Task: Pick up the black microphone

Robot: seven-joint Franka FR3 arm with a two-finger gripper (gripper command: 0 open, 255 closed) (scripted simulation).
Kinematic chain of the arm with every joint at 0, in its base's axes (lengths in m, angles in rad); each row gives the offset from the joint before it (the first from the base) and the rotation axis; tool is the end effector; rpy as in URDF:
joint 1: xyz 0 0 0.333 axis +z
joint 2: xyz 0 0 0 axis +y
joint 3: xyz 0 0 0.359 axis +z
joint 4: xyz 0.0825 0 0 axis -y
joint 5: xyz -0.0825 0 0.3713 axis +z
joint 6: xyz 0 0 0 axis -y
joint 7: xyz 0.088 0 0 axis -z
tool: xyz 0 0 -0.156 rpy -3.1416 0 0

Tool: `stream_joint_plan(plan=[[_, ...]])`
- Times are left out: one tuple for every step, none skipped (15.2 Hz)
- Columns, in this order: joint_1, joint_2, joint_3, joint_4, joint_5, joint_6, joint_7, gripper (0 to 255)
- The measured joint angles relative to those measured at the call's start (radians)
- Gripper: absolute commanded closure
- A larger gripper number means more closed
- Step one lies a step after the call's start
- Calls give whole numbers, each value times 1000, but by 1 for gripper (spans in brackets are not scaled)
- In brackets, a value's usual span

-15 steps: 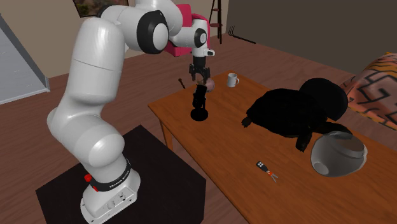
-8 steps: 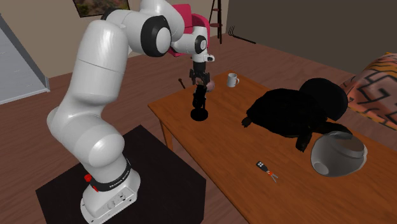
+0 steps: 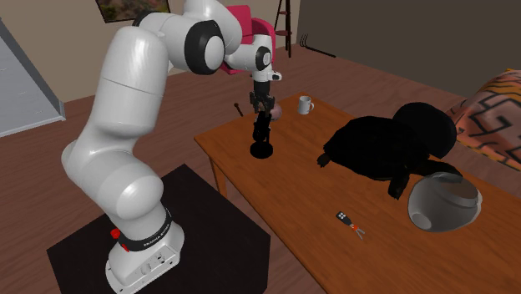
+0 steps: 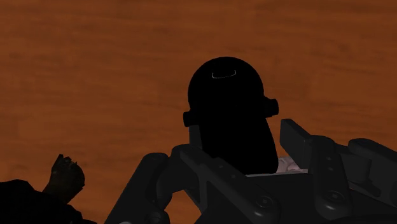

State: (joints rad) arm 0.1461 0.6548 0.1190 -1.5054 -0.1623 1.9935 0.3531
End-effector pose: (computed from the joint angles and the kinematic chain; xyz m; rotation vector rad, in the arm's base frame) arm 0.6832 0.1551 0.2638 3.0210 -0.0422 -0.2004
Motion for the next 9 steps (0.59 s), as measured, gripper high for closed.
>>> stream_joint_plan(plan=[[0, -1, 0, -1, 0, 1, 0, 255], [0, 1, 0, 2, 0, -1, 0, 255], [0, -1, 0, 3, 0, -7, 0, 255], [0, -3, 0, 8, 1, -16, -1, 255], [0, -13, 1, 5, 2, -23, -1, 255], [0, -18, 2, 11, 3, -34, -3, 255], [-1, -24, 2, 12, 4, -41, -5, 255], [-1, -31, 2, 13, 5, -49, -5, 255], [-1, -35, 3, 18, 6, -59, -6, 255]])
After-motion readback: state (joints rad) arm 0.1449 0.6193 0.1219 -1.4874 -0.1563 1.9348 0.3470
